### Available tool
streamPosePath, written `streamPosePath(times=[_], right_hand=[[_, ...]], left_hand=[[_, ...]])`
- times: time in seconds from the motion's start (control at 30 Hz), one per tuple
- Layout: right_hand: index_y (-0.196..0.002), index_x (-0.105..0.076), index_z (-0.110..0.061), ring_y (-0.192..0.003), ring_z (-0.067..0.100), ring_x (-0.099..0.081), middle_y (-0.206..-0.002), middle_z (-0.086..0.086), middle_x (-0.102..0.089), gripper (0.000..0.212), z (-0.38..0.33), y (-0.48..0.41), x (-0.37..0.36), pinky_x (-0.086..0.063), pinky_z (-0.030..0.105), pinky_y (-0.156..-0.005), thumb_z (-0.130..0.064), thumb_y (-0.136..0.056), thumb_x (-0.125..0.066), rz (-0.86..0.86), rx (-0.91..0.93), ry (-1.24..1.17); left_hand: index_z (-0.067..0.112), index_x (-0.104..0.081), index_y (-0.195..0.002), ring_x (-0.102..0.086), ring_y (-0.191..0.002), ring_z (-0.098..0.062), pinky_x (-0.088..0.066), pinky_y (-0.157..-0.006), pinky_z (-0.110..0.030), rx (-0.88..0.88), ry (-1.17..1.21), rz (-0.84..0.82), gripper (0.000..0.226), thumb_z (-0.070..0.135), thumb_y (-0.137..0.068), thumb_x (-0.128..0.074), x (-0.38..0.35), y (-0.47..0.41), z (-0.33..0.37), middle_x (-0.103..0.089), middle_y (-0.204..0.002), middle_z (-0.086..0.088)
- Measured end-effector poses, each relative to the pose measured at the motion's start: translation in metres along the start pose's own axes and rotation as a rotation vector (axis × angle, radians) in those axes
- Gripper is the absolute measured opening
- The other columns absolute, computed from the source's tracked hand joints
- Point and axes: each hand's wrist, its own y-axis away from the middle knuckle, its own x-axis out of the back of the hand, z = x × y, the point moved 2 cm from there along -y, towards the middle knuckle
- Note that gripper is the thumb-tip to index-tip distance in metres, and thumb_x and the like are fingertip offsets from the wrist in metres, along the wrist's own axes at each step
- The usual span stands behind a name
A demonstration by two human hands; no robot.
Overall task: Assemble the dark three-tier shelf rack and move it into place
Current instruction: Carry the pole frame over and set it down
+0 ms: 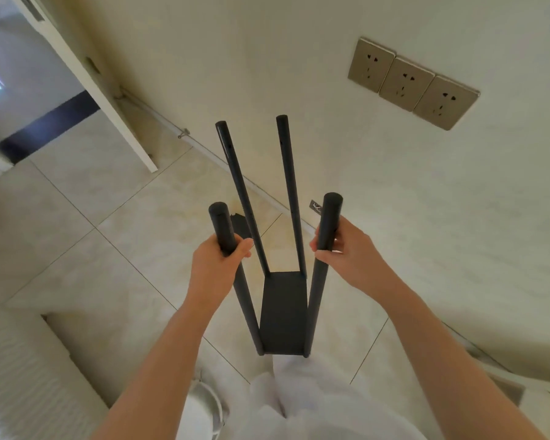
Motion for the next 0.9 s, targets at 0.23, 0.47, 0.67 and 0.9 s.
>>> streamPosePath(times=[0.23, 0.47, 0.67, 0.9], right_hand=[[-0.105, -0.055, -0.019, -0.093, 0.009, -0.067, -0.094, -0.006, -0.067, 0.027, 0.018, -0.072, 0.001, -0.049, 0.016, -0.082, 0.000, -0.089, -0.065, 0.013, -0.136, -0.022], [-0.103, -0.059, -0.016, -0.090, 0.009, -0.065, -0.103, 0.003, -0.070, 0.020, 0.039, -0.128, 0.002, -0.045, 0.011, -0.073, -0.002, -0.089, -0.064, 0.045, -0.347, -0.057], [-0.099, -0.063, -0.013, -0.087, 0.017, -0.062, -0.097, 0.007, -0.067, 0.007, 0.055, -0.152, -0.014, -0.044, 0.022, -0.073, -0.014, -0.092, -0.064, 0.143, -0.488, -0.117], [-0.089, -0.068, -0.014, -0.088, 0.023, -0.061, -0.101, 0.011, -0.068, 0.021, 0.069, -0.168, -0.049, -0.049, 0.028, -0.074, 0.006, -0.084, -0.065, 0.318, -0.657, -0.217]], left_hand=[[0.034, -0.062, -0.073, -0.064, -0.068, -0.009, -0.043, -0.059, -0.016, 0.062, -0.157, -0.071, 0.020, 0.034, -0.088, -0.076, -0.032, -0.082, 0.000, -0.065, -0.070, 0.008], [0.033, -0.061, -0.074, -0.060, -0.064, -0.007, -0.047, -0.059, -0.019, 0.084, -0.262, -0.252, 0.020, 0.032, -0.089, -0.075, -0.057, -0.149, -0.004, -0.062, -0.067, 0.011], [0.016, -0.069, -0.097, -0.060, -0.065, -0.009, -0.048, -0.061, -0.018, 0.077, -0.416, -0.432, 0.019, 0.035, -0.093, -0.070, -0.071, -0.193, -0.020, -0.062, -0.072, 0.005], [0.007, -0.070, -0.092, -0.072, -0.080, -0.023, -0.058, -0.073, -0.030, 0.041, -0.585, -0.707, 0.025, 0.031, -0.095, -0.065, -0.077, -0.244, -0.035, -0.073, -0.082, -0.014]])
